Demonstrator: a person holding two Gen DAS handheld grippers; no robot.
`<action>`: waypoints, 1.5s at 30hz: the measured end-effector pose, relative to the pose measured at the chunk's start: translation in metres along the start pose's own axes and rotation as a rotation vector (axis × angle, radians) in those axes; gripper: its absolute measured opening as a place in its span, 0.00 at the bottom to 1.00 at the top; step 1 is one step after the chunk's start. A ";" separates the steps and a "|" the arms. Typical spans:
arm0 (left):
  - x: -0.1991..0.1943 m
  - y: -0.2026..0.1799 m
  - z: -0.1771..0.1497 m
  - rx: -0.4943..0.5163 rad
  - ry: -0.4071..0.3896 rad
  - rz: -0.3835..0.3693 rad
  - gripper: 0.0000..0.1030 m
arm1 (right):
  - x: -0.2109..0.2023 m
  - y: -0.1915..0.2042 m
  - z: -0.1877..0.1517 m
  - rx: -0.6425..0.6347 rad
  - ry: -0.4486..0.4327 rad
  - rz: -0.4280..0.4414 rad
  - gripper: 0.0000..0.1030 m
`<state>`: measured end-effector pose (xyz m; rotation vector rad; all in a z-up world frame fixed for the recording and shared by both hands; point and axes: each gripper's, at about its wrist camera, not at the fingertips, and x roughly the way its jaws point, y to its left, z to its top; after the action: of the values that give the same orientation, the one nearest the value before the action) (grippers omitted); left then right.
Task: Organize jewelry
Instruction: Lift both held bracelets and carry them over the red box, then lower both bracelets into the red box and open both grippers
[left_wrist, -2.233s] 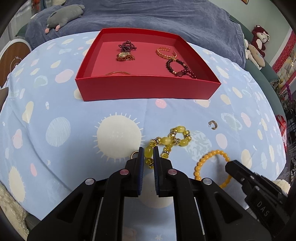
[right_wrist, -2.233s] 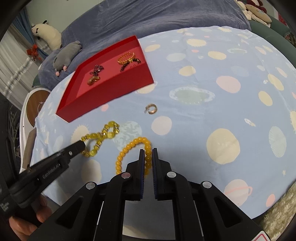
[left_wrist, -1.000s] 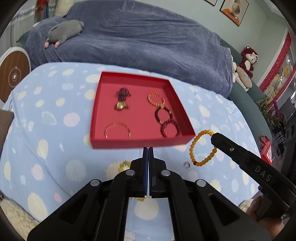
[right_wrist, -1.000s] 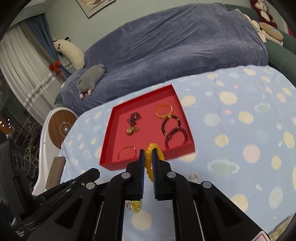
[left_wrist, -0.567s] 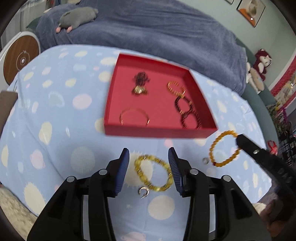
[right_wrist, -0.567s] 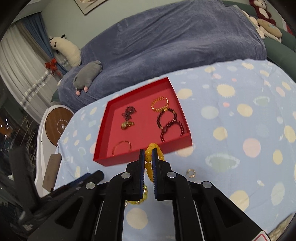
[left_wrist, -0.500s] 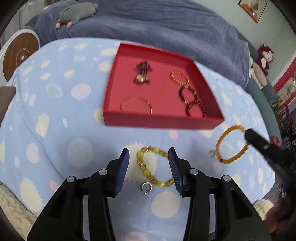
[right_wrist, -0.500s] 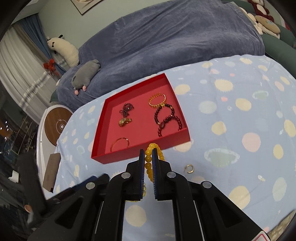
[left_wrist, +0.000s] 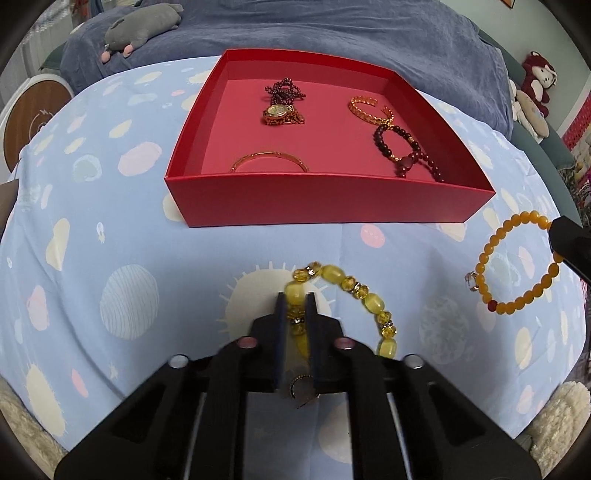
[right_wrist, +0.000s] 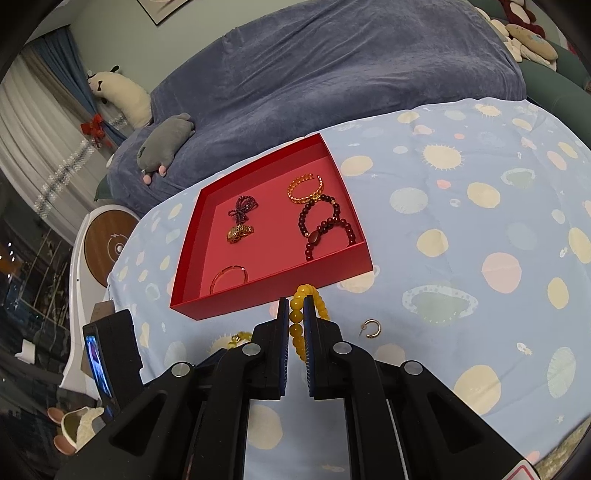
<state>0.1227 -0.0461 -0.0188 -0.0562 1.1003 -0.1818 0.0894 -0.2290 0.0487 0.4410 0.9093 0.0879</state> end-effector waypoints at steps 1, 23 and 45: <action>-0.001 0.001 0.000 0.000 0.003 -0.006 0.09 | 0.001 0.000 0.000 0.001 0.002 0.000 0.07; -0.100 -0.021 0.072 0.004 -0.151 -0.198 0.08 | -0.014 0.010 0.038 -0.026 -0.068 0.026 0.07; -0.063 -0.004 0.150 -0.008 -0.176 -0.145 0.09 | 0.060 0.060 0.098 -0.085 -0.007 0.090 0.07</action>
<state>0.2283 -0.0458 0.1049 -0.1571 0.9218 -0.2971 0.2094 -0.1917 0.0801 0.4030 0.8759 0.2063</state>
